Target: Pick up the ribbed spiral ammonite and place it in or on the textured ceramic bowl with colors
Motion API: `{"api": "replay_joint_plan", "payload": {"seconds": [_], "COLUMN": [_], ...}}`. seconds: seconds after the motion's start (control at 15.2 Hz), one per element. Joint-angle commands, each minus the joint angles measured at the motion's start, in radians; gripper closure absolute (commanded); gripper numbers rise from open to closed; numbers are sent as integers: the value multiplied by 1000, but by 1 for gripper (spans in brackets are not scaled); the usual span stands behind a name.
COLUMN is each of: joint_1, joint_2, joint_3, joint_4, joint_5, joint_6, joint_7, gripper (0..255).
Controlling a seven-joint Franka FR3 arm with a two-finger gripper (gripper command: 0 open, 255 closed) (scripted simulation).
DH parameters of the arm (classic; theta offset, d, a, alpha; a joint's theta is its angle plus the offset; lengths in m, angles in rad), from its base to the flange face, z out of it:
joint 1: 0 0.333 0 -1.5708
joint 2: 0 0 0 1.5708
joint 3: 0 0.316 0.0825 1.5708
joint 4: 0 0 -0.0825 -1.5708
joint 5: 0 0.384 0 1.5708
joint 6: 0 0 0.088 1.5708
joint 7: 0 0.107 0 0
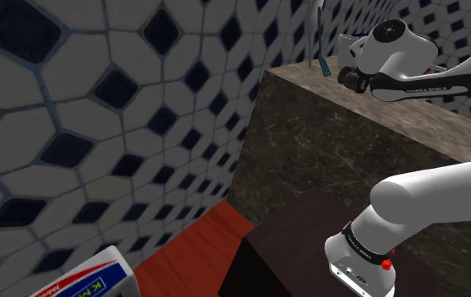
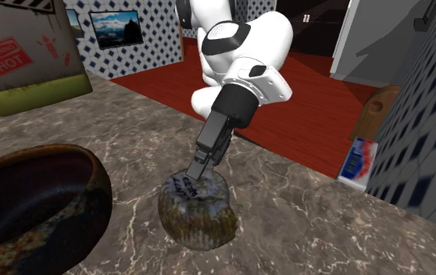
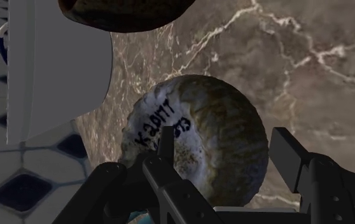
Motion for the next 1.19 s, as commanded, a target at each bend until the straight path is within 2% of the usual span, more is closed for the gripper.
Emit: {"api": "replay_joint_plan", "payload": {"seconds": [0.0, 1.12], "joint_1": [6, 59], "joint_2": [-7, -45], "joint_3": [1, 19], "joint_4": [15, 181], "joint_5": [21, 182], "joint_6": [-13, -159], "joint_7": [-26, -229], "gripper": [255, 255]}}
